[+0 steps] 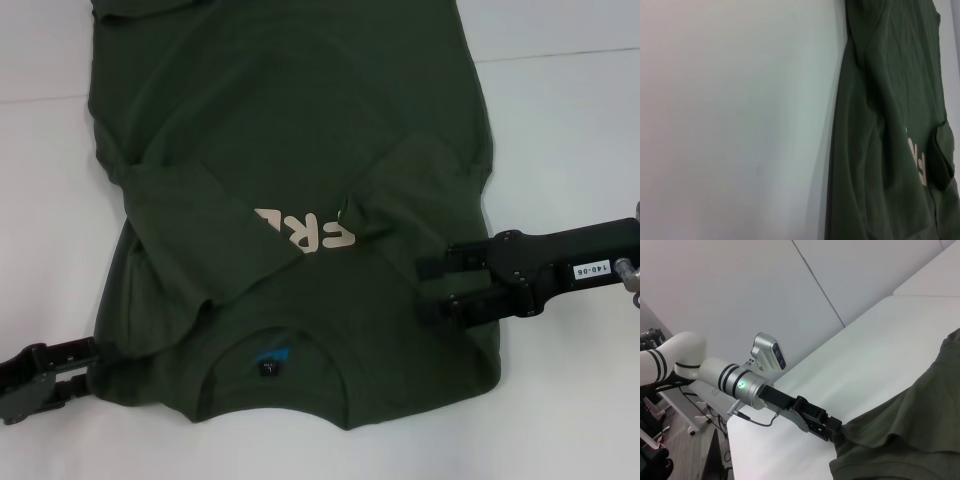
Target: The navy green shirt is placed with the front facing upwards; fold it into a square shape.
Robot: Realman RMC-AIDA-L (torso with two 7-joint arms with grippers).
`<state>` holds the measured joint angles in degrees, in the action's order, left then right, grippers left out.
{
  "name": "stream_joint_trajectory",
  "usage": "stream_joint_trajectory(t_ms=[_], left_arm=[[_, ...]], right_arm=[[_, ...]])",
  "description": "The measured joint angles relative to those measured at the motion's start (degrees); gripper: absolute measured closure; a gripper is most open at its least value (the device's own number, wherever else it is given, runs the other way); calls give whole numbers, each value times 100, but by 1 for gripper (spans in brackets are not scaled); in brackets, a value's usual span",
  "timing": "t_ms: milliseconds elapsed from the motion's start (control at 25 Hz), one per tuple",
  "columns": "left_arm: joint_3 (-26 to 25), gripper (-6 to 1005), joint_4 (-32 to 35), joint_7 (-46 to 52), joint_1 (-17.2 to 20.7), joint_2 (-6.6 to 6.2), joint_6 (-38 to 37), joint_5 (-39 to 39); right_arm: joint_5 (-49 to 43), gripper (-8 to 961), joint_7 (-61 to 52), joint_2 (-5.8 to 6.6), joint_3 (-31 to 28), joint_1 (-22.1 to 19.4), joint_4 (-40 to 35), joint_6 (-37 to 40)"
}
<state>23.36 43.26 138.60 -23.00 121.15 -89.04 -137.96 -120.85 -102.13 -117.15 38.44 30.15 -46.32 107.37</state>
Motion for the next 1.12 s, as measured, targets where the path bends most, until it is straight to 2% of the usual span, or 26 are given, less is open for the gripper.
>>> stream_joint_trajectory(t_ms=[960, 1120], left_arm=[[30, 319, 0, 13, -80, 3, -135, -6], [70, 406, 19, 7, -81, -7, -190, -22]], right_arm=[[9, 27, -14, 0, -56, 4, 0, 21], [9, 27, -54, 0, -56, 14, 6, 21]])
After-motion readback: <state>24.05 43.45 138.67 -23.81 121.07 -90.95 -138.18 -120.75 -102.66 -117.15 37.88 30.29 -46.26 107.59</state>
